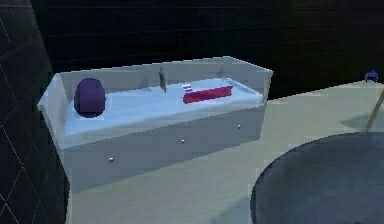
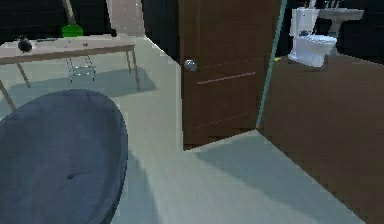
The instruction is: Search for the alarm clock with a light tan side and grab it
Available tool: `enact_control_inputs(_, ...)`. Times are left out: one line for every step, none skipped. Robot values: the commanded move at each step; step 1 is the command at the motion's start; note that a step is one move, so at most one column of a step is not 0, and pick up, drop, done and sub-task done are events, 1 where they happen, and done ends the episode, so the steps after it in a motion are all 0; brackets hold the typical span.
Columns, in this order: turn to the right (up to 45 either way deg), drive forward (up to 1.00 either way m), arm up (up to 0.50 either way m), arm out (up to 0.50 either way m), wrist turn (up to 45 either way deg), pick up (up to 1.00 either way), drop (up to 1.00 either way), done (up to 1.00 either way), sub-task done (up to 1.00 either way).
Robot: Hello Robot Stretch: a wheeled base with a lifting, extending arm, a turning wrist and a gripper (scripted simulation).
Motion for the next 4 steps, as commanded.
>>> enact_control_inputs(0.0,0.75,0.0,0.0,0.0,0.0,0.0,0.0,0.0)
enact_control_inputs(12.0,0.0,0.0,0.0,0.0,0.0,0.0,0.0,0.0)
enact_control_inputs(0.0,0.65,0.0,0.0,0.0,0.0,0.0,0.0,0.0)
enact_control_inputs(45.0,0.0,0.0,0.0,0.0,0.0,0.0,0.0,0.0)
